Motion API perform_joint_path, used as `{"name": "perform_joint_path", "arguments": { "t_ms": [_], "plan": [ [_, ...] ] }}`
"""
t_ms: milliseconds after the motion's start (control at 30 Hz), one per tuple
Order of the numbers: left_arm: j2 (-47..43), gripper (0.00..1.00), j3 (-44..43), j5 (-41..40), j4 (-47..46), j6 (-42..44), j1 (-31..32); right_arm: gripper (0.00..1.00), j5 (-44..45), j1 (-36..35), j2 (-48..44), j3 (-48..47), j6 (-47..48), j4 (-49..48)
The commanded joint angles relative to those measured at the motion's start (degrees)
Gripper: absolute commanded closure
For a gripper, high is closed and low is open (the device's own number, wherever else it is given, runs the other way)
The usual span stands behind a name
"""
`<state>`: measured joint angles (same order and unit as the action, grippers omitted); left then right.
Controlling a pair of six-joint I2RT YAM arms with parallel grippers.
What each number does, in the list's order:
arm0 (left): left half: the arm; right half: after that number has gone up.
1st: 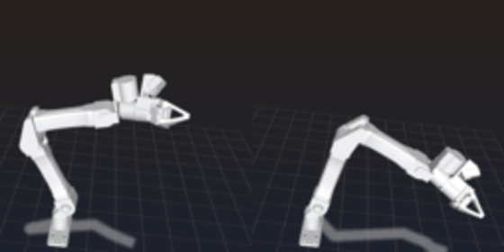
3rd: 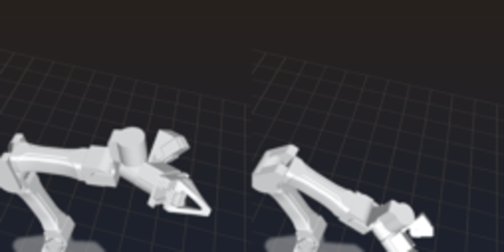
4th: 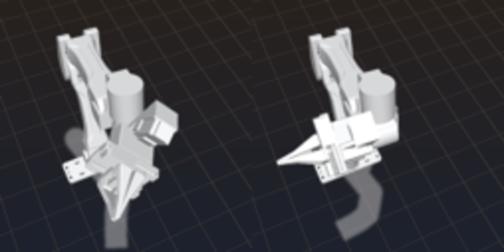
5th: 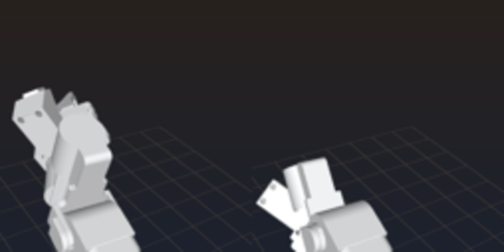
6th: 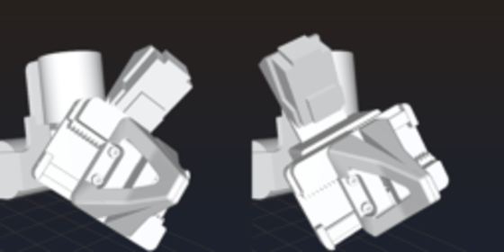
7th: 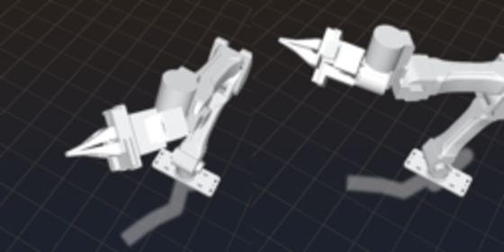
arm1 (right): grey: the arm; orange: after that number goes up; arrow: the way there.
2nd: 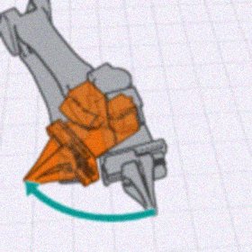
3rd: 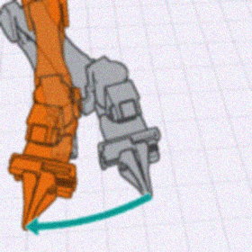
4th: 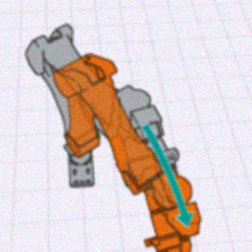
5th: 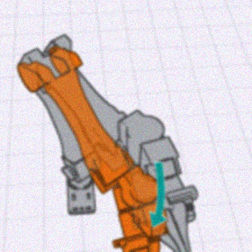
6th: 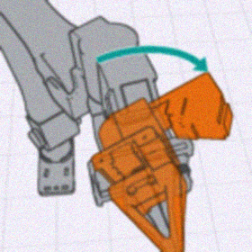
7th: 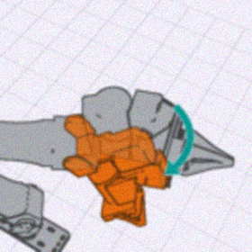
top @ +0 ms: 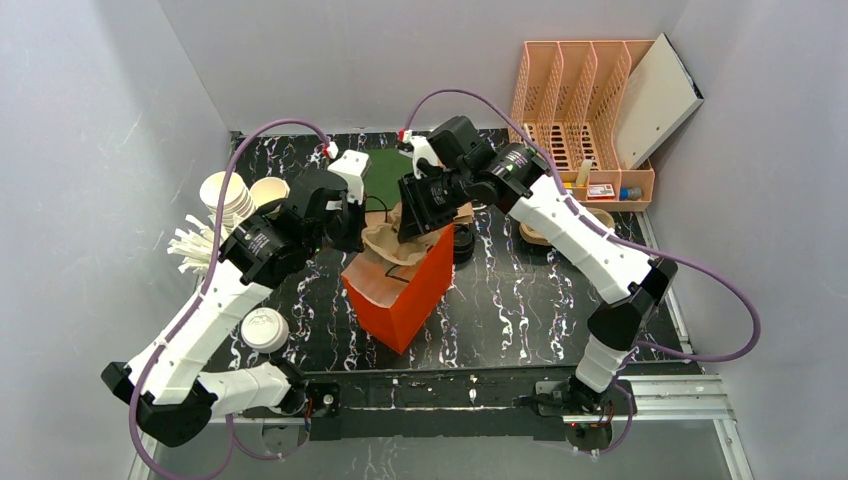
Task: Pack the takeout coffee
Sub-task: Place the cup tray in the takeout bag.
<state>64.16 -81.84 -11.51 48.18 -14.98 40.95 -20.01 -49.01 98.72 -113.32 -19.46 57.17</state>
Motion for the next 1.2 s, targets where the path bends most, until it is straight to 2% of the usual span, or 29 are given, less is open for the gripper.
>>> {"name": "perform_joint_path", "arguments": {
  "t_ms": [0, 233, 633, 800, 967, 1167],
  "plan": [
    [-1.65, 1.0, 0.37, 1.92, -1.14, -0.66, -0.14, 0.59, 5.51, -1.2, 0.71, -3.75, 0.4, 2.29],
    [-1.67, 1.0, 0.52, 1.84, -0.81, -0.23, -0.14, 0.56, 2.36, -0.77, -2.54, -3.82, -2.71, -1.67],
    [-3.44, 0.98, 1.37, 0.26, -0.82, 1.66, -0.14, 0.56, -5.05, 6.78, -7.17, 3.81, -8.51, -8.0],
    [-4.04, 0.83, 1.16, -0.08, -0.65, 1.71, -0.08, 0.57, -3.57, 6.92, -5.8, 3.49, -8.41, -6.77],
    [-4.22, 0.8, 1.43, 0.0, -0.63, 1.79, -0.09, 0.58, -2.13, 6.17, -4.98, 3.36, -7.74, -6.68],
    [-3.98, 0.83, 1.8, -1.07, -0.81, 1.56, -0.08, 0.58, 3.58, 2.58, -3.49, 2.28, -6.1, -5.0]
  ]
}}
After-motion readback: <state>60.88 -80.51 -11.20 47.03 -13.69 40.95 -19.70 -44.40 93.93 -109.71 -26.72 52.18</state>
